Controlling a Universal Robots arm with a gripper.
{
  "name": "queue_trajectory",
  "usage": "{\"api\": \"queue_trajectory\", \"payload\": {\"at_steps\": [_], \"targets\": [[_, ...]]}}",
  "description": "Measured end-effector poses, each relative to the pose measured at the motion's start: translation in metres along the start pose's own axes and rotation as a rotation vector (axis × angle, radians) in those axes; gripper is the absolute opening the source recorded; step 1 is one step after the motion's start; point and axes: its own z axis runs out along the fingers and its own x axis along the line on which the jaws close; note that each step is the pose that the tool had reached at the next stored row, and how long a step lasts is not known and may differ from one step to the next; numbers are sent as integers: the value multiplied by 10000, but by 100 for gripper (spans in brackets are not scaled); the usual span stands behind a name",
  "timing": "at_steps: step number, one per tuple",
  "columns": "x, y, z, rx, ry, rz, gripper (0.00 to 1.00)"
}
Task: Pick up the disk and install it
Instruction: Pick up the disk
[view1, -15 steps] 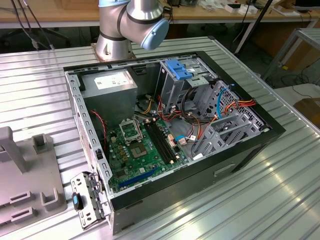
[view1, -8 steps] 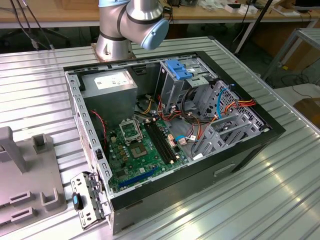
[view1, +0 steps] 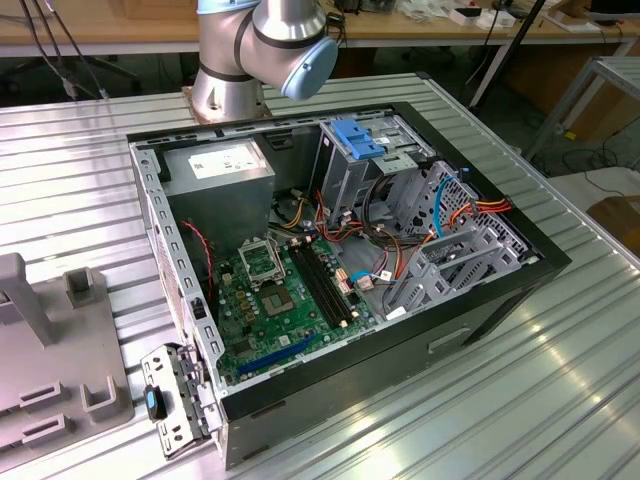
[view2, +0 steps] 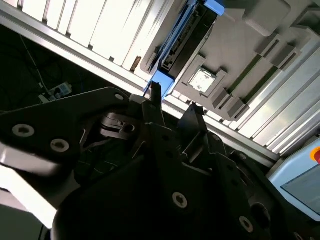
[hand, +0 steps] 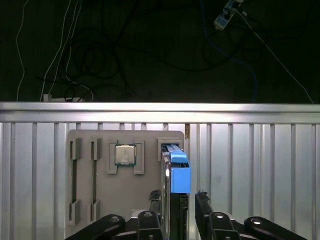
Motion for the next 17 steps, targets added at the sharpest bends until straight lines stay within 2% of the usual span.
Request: {"api": "queue_trajectory", "payload": {"at_steps": [1,3,4,9,11,14,17], "targets": [[0,0,0,0,0,-1,48],[0,0,0,0,0,-2,48],[0,0,0,0,-1,-2,55],[0,0,7,5,9,-3,55],[1,0,32,19,12,-3,55],[2,3,141,23,13,-2,55],[4,5,196,25,13,0,55]]}}
